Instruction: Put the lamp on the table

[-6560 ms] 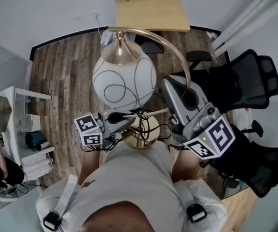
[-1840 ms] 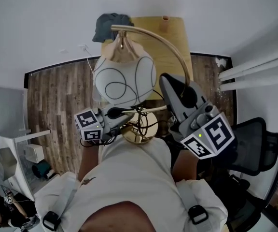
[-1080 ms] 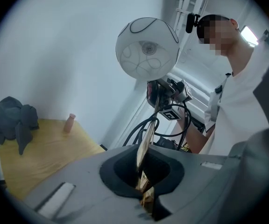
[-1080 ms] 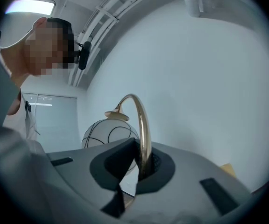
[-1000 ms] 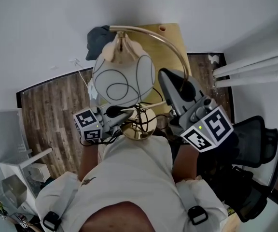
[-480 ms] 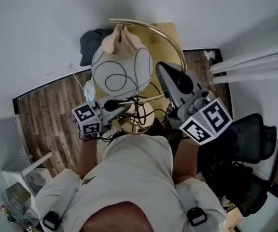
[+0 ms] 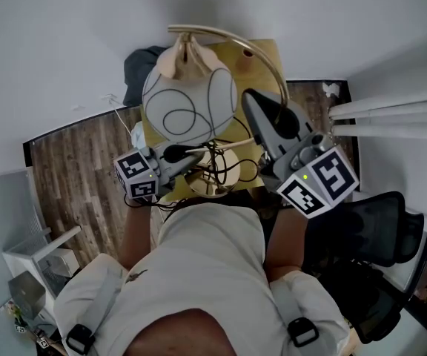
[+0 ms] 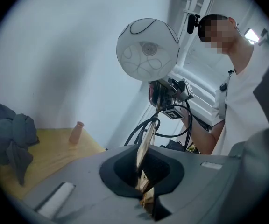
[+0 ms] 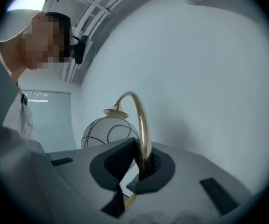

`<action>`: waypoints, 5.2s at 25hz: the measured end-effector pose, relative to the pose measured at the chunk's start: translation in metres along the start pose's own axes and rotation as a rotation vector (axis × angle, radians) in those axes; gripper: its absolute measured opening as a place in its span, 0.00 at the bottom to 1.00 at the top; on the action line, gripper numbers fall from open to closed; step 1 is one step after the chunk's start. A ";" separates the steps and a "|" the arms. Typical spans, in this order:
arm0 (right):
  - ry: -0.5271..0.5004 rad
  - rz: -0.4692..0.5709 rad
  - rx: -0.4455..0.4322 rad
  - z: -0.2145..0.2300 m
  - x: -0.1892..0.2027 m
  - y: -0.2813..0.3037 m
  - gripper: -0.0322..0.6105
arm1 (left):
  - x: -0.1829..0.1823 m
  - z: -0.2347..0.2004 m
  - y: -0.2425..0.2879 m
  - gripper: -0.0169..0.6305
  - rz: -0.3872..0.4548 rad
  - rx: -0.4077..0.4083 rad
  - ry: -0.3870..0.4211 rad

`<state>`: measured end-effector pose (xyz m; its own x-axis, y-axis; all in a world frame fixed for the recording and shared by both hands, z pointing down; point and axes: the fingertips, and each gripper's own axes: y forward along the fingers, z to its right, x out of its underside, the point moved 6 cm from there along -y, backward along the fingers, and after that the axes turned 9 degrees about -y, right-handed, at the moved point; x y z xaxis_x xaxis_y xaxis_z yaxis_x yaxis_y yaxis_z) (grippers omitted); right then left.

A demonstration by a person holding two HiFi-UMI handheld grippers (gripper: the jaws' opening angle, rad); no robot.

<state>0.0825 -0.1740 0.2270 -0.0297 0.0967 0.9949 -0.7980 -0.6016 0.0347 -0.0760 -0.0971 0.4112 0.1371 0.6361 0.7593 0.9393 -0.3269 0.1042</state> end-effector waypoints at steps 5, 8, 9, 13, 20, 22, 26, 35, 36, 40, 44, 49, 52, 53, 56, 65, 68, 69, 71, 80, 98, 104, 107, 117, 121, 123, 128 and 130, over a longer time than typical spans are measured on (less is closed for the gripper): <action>0.007 -0.012 -0.002 0.022 0.010 0.011 0.05 | -0.004 -0.020 0.013 0.02 0.005 -0.009 -0.015; 0.017 -0.019 -0.003 0.035 0.016 0.017 0.05 | -0.005 -0.032 0.020 0.02 0.007 -0.014 -0.023; 0.019 -0.022 -0.003 0.039 0.018 0.019 0.05 | -0.006 -0.036 0.023 0.02 0.008 -0.015 -0.025; 0.015 -0.042 0.003 0.053 0.026 0.026 0.05 | -0.008 -0.054 0.032 0.02 0.006 -0.014 -0.031; 0.021 -0.056 0.005 0.073 0.038 0.035 0.05 | -0.009 -0.077 0.044 0.02 0.004 -0.023 -0.027; 0.025 -0.056 0.007 0.078 0.042 0.038 0.05 | -0.009 -0.084 0.046 0.02 0.003 -0.022 -0.025; 0.037 -0.057 0.013 0.088 0.052 0.043 0.05 | -0.007 -0.098 0.052 0.02 -0.003 -0.026 -0.019; 0.074 -0.063 0.019 0.109 0.080 0.050 0.05 | 0.004 -0.129 0.067 0.02 -0.007 -0.024 -0.024; 0.077 -0.065 0.020 0.109 0.082 0.050 0.05 | 0.006 -0.132 0.068 0.02 -0.007 -0.021 -0.027; 0.098 -0.073 0.024 0.112 0.096 0.051 0.05 | 0.017 -0.142 0.071 0.02 -0.012 -0.015 -0.040; 0.109 -0.084 0.033 0.117 0.107 0.049 0.05 | 0.024 -0.150 0.076 0.02 -0.026 -0.018 -0.042; 0.124 -0.094 0.040 0.118 0.123 0.047 0.05 | 0.037 -0.160 0.079 0.02 -0.034 -0.015 -0.051; 0.127 -0.098 0.041 0.117 0.131 0.049 0.05 | 0.044 -0.168 0.079 0.02 -0.034 -0.009 -0.061; 0.129 -0.100 0.042 0.117 0.134 0.049 0.05 | 0.047 -0.170 0.080 0.02 -0.035 -0.009 -0.064; 0.139 -0.110 0.049 0.116 0.144 0.048 0.05 | 0.056 -0.174 0.081 0.03 -0.042 -0.008 -0.075; 0.168 -0.121 0.069 0.116 0.161 0.041 0.05 | 0.072 -0.179 0.082 0.03 -0.071 -0.009 -0.088; 0.173 -0.122 0.073 0.116 0.165 0.039 0.05 | 0.076 -0.180 0.083 0.03 -0.076 -0.011 -0.085; 0.175 -0.122 0.074 0.116 0.167 0.038 0.05 | 0.078 -0.181 0.083 0.03 -0.076 -0.011 -0.086; 0.179 -0.121 0.076 0.116 0.170 0.037 0.05 | 0.081 -0.182 0.085 0.03 -0.077 -0.012 -0.088; 0.198 -0.130 0.090 0.117 0.180 0.034 0.05 | 0.090 -0.188 0.088 0.04 -0.091 -0.008 -0.097; 0.321 -0.073 0.081 0.119 0.187 0.031 0.05 | 0.097 -0.193 0.084 0.04 -0.096 -0.005 -0.123; 0.380 -0.044 0.079 0.121 0.186 0.027 0.05 | 0.098 -0.192 0.084 0.04 -0.095 -0.012 -0.125; 0.385 -0.044 0.073 0.120 0.187 0.027 0.05 | 0.098 -0.193 0.084 0.04 -0.094 -0.024 -0.121; 0.390 -0.040 0.036 0.118 0.189 0.026 0.05 | 0.099 -0.193 0.080 0.11 -0.083 -0.035 -0.146; 0.387 -0.038 0.025 0.115 0.188 0.026 0.05 | 0.094 -0.190 0.078 0.29 -0.067 -0.048 -0.127; 0.387 -0.039 0.022 0.114 0.188 0.026 0.05 | 0.093 -0.191 0.077 0.29 -0.066 -0.064 -0.117; 0.388 -0.038 0.011 0.113 0.188 0.025 0.05 | 0.088 -0.189 0.070 0.29 -0.048 -0.091 -0.101; 0.386 -0.038 0.002 0.111 0.187 0.025 0.05 | 0.087 -0.187 0.068 0.29 -0.053 -0.104 -0.089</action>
<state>0.1240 -0.2588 0.4247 -0.2251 0.4104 0.8837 -0.8015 -0.5937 0.0715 -0.0590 -0.1946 0.6044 0.1198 0.7123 0.6916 0.9091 -0.3586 0.2119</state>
